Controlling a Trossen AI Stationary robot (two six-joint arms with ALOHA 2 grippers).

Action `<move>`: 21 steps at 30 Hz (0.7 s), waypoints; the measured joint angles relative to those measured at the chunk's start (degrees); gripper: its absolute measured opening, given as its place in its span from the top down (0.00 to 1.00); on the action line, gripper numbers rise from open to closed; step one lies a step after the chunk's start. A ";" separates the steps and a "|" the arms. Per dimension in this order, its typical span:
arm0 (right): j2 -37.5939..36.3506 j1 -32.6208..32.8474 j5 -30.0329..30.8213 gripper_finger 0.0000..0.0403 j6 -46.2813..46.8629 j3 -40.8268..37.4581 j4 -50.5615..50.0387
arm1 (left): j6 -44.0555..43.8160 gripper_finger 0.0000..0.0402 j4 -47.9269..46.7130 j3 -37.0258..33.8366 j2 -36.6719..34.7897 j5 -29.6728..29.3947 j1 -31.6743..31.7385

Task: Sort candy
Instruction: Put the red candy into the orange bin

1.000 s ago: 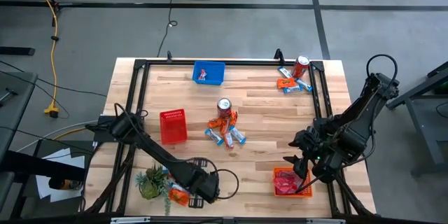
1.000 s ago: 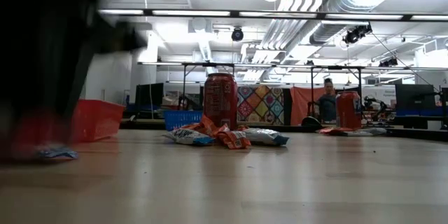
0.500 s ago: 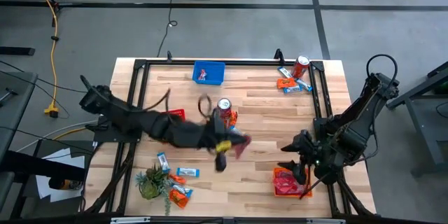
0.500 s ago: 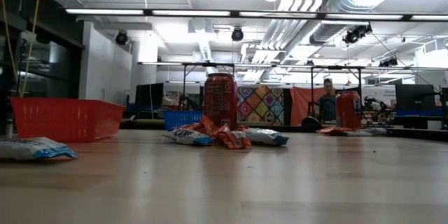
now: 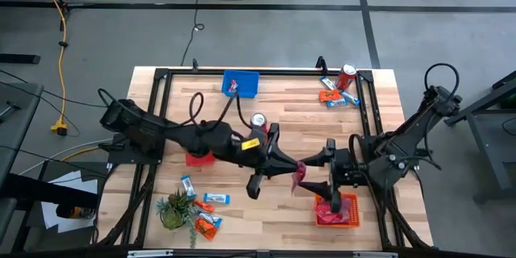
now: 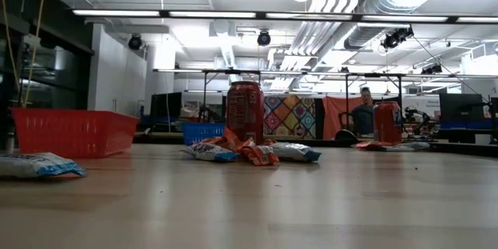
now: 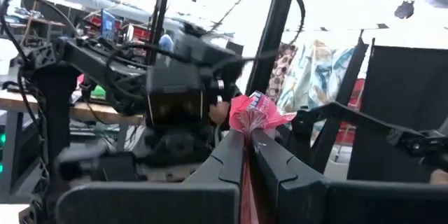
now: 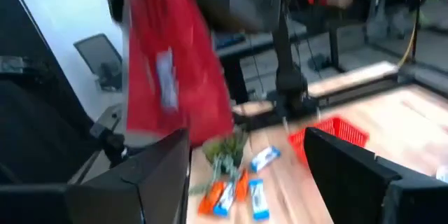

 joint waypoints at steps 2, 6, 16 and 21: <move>0.01 -0.30 -0.16 0.31 -3.11 0.00 3.37 | 0.00 1.00 0.37 0.00 -0.12 0.00 -0.03; 0.00 -2.05 -4.85 0.31 -5.06 0.00 7.32 | 0.10 1.00 0.52 0.02 -0.26 -1.07 0.00; 0.00 -4.69 -17.53 0.31 -3.65 0.00 12.56 | 3.52 1.00 -1.04 0.02 -0.24 -3.45 0.87; 0.04 -4.65 -19.00 0.31 -4.98 -0.04 14.23 | 3.52 1.00 -1.59 0.10 -0.24 -3.87 1.07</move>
